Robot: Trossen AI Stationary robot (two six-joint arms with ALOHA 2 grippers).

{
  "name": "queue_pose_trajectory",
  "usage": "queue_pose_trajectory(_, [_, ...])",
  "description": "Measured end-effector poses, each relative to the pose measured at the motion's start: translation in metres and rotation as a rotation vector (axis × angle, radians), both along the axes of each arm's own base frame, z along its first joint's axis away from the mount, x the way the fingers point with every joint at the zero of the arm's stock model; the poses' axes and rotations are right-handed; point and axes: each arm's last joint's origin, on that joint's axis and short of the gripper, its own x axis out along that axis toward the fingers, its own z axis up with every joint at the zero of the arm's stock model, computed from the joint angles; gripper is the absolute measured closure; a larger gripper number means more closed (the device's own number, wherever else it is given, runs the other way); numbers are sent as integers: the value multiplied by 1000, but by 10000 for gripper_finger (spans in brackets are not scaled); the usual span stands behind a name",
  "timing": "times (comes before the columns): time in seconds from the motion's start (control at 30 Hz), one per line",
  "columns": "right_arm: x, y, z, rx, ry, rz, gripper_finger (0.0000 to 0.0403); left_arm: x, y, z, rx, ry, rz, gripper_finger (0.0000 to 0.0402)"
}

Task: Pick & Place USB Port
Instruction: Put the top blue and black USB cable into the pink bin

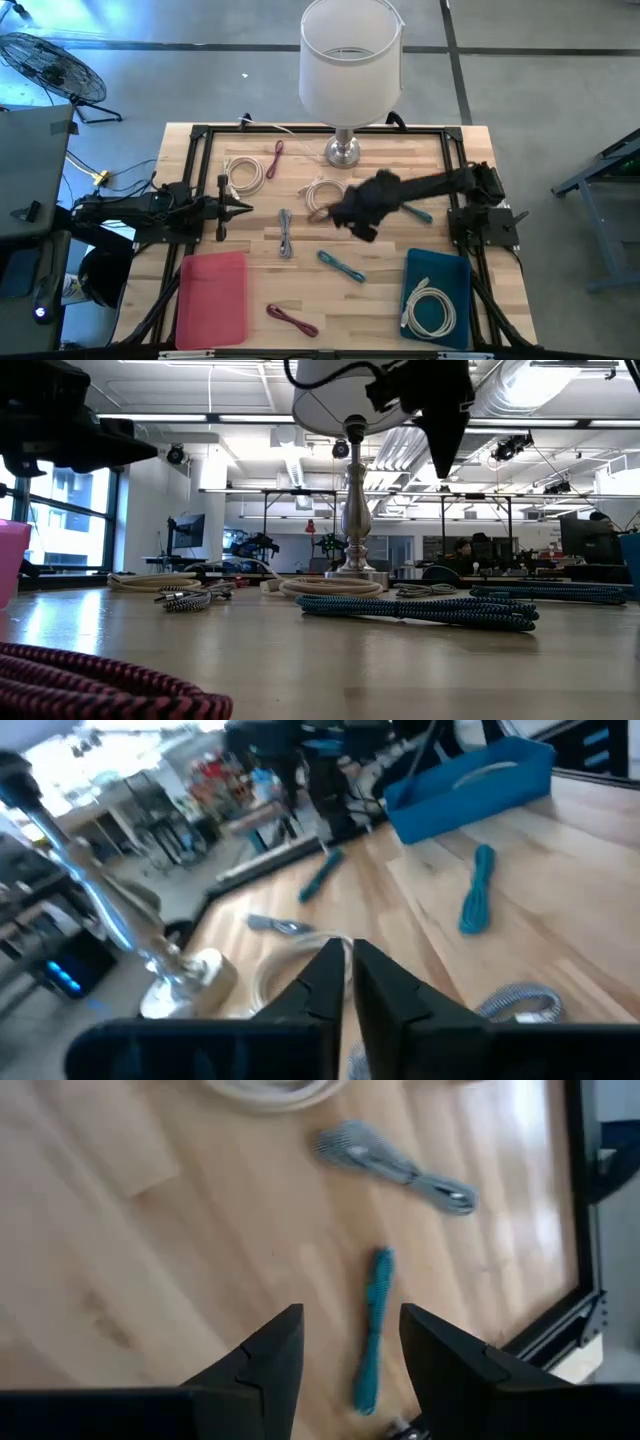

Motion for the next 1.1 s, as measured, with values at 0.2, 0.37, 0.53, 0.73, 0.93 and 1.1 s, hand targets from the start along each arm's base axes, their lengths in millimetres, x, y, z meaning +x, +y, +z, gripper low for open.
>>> queue_pose_trajectory(0.2, [-17,-24,-1,43,36,-59,240,-3,0,11,5,-26,-2,301])
queue_pose_trajectory(0.37, [-54,-47,-14,50,103,-162,239,-3,0,13,83,-35,-2,242])
queue_pose_trajectory(0.53, [-82,-65,-39,133,91,-264,240,-3,0,13,87,-36,8,219])
queue_pose_trajectory(0.73, [-93,-76,-62,227,-24,-265,240,-3,0,13,87,-36,8,218])
queue_pose_trajectory(0.93, [-104,-87,-81,248,-18,-309,240,-3,0,13,76,-30,7,218])
queue_pose_trajectory(1.1, [-111,-92,-96,268,-12,-302,240,-3,0,12,76,-24,6,218])
